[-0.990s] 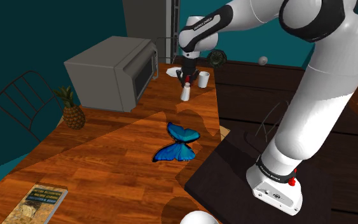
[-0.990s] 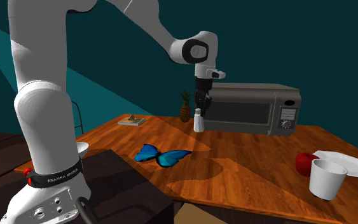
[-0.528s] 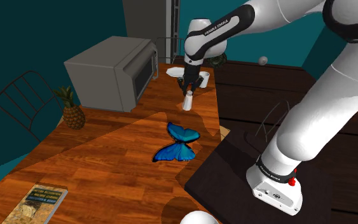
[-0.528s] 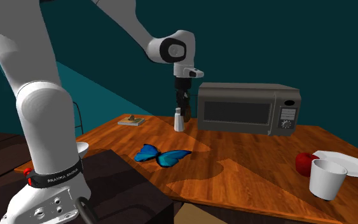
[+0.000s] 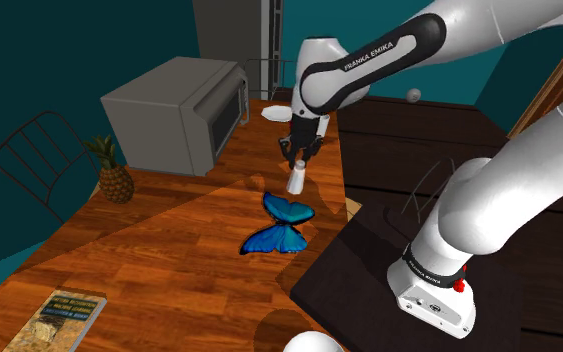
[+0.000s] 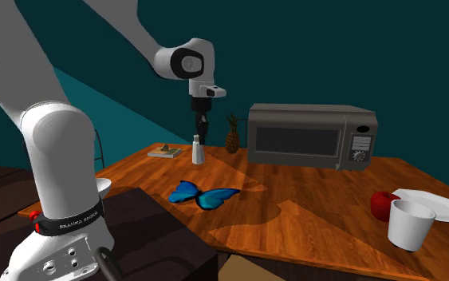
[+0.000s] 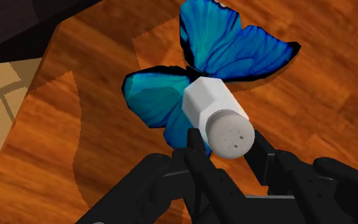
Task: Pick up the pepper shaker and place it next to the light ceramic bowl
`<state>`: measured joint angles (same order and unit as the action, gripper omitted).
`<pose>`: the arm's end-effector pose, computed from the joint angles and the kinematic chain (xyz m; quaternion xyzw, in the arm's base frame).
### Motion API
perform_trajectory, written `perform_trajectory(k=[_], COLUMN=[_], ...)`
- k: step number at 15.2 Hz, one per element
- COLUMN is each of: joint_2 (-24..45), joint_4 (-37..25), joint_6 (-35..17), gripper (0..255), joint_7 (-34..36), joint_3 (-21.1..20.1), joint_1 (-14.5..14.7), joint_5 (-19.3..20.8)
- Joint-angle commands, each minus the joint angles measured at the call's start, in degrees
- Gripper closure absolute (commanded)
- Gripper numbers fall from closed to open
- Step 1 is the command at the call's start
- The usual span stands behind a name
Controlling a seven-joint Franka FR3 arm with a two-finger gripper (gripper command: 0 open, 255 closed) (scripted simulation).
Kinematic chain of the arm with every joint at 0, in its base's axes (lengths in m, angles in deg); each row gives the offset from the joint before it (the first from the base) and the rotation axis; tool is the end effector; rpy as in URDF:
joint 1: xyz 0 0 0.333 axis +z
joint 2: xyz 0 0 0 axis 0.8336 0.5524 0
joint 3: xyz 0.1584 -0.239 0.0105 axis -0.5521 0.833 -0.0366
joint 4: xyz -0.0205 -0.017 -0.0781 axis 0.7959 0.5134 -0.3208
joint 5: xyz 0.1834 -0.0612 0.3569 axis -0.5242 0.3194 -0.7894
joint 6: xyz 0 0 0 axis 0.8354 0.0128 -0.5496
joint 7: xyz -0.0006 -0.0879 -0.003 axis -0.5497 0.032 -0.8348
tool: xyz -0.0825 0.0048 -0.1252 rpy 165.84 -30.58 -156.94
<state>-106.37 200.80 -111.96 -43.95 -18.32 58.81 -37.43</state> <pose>0.4405 0.0210 0.3022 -0.9686 0.2457 0.0039 0.0383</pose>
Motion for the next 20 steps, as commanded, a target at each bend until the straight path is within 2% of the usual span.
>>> perform_trajectory(k=[1, 6, 11, 20], joint_2=[-3.45, -10.95, -17.51, -24.46], joint_4=[3.54, 9.68, 14.11, 17.05], joint_6=[-0.30, 0.56, 2.05, 4.50], gripper=[255, 255, 255, 255], joint_7=[2.51, 8.52, 15.17, 28.97], joint_3=[-1.77, -6.39, -11.60, -22.45], joint_1=[1.21, 4.86, 9.71, 20.22], joint_5=[-0.69, -3.49, -7.49, -16.17])
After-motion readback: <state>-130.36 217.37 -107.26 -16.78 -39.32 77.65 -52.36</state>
